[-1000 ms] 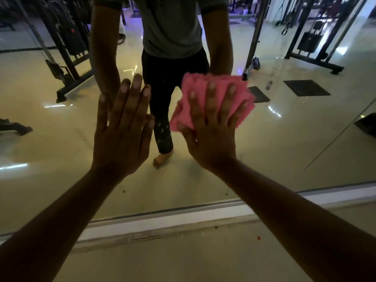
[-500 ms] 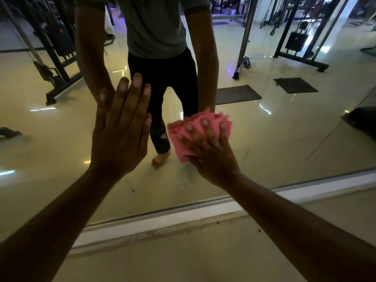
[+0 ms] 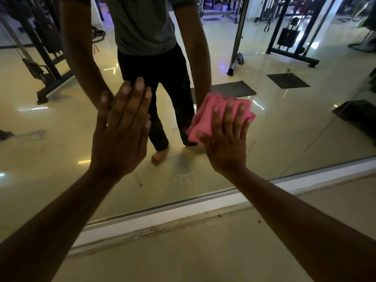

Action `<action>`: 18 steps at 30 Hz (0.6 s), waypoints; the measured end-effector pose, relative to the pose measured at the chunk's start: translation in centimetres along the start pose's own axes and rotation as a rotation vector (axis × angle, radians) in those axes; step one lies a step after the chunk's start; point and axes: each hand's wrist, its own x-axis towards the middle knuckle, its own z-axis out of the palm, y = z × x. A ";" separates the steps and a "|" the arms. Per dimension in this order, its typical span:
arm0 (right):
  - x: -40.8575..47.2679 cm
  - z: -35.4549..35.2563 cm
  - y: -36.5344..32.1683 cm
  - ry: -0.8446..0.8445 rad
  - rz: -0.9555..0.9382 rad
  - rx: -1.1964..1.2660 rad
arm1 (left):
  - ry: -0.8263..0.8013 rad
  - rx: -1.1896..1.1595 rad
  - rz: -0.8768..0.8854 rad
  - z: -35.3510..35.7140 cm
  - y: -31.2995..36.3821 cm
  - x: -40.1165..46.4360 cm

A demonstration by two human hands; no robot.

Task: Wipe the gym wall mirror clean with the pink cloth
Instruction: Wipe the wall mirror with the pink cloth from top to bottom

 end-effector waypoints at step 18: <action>5.1 -1.1 -7.8 0.152 0.094 0.013 | -0.095 0.002 0.065 -0.6 -1.5 -0.3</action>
